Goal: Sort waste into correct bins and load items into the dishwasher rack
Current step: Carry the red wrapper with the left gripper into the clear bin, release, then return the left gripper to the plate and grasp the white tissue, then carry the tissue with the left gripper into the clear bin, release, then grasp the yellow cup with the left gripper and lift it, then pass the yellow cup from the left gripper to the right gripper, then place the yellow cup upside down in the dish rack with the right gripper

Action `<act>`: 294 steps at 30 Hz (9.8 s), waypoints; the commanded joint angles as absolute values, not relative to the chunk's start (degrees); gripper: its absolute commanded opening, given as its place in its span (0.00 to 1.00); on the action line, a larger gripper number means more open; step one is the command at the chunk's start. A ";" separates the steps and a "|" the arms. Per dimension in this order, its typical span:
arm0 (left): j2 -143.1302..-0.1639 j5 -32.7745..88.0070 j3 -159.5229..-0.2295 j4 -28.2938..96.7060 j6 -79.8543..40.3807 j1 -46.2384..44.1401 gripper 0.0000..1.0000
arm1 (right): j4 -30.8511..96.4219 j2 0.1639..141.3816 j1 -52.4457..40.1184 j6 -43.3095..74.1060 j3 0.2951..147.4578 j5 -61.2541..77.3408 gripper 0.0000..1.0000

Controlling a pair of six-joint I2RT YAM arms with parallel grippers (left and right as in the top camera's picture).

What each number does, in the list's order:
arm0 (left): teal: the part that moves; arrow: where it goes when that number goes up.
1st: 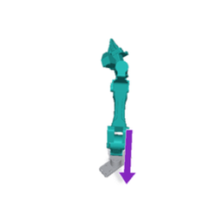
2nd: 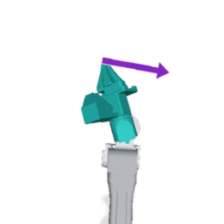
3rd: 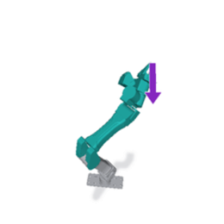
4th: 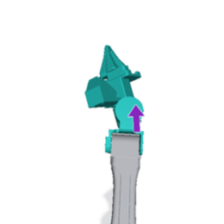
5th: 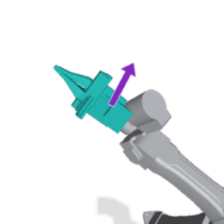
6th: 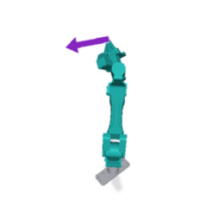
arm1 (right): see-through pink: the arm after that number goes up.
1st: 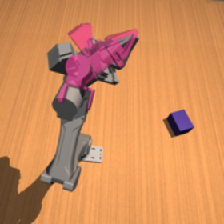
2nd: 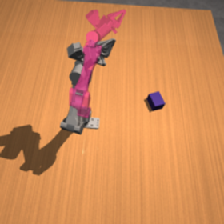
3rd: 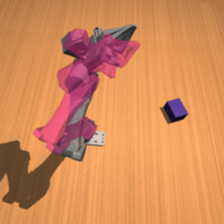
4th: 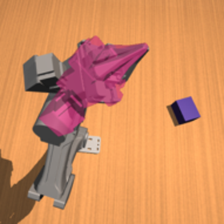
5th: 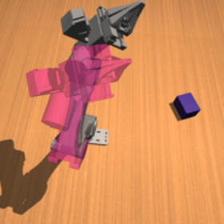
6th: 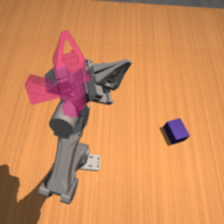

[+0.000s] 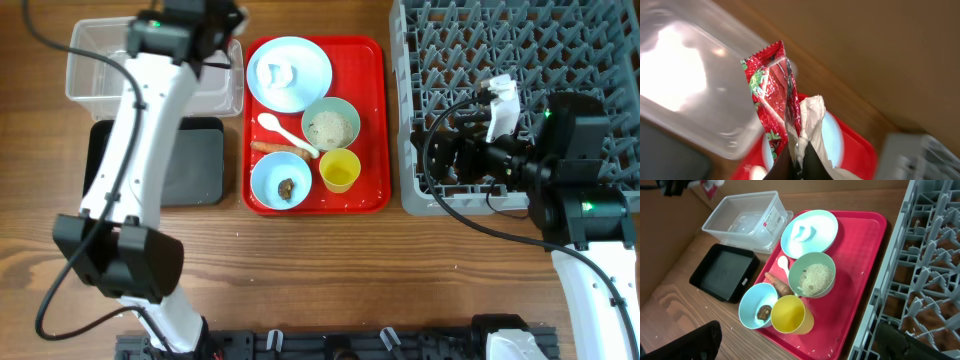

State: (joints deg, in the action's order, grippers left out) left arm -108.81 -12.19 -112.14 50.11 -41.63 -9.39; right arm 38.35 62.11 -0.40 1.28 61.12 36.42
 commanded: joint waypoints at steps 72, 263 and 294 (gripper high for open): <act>-141.25 -8.43 -111.74 31.16 -10.72 -17.19 0.25 | 37.08 63.44 -0.80 1.69 62.35 36.93 1.00; -103.50 75.22 -93.23 57.65 -11.31 -11.14 0.46 | -16.80 86.70 -12.05 13.69 62.35 71.05 0.46; -103.96 30.28 -93.21 56.14 -11.33 -11.14 0.62 | 60.84 75.00 4.47 12.05 79.64 12.71 0.46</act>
